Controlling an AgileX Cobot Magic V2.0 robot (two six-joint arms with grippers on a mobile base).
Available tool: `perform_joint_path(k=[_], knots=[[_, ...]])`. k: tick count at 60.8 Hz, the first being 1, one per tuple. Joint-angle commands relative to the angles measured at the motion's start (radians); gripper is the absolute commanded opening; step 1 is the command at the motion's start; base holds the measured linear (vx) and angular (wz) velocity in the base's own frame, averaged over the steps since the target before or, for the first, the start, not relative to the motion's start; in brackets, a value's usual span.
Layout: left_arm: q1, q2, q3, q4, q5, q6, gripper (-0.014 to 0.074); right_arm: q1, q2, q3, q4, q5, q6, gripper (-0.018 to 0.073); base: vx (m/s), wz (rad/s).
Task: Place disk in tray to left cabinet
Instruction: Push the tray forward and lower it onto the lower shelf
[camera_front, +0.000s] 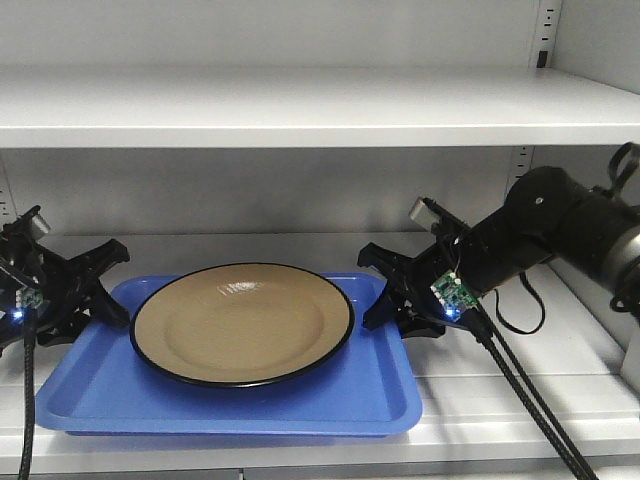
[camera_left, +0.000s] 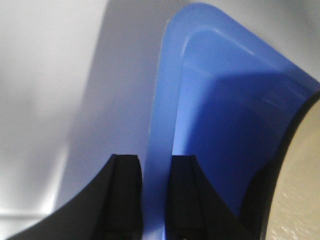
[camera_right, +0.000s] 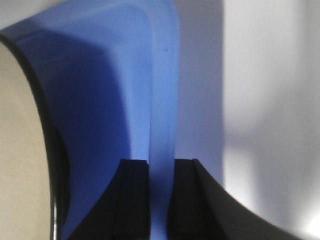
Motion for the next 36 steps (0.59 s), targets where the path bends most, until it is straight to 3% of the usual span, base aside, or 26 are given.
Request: perform_joint_path(k=[1, 15, 29, 36], knots=[[-0.018, -0.036, -0.037, -0.117, -0.104, -0.025, -0.0001, 0.018, -0.041, -0.037, 0.112, -0.083, -0.010, -0.0004, 0.00, 0.00], [-0.019, 0.008, -0.037, -0.118, -0.182, -0.025, 0.0001, 0.018, -0.003, -0.037, 0.092, -0.214, -0.065, 0.0004, 0.00, 0.00], [-0.019, 0.039, -0.037, -0.117, -0.184, -0.024, 0.0020, 0.018, 0.014, -0.037, 0.091, -0.242, -0.180, 0.0022, 0.00, 0.00], [-0.019, 0.050, -0.037, -0.117, -0.181, 0.022, 0.0045, 0.018, 0.018, -0.037, 0.088, -0.247, -0.211, 0.0038, 0.00, 0.00]])
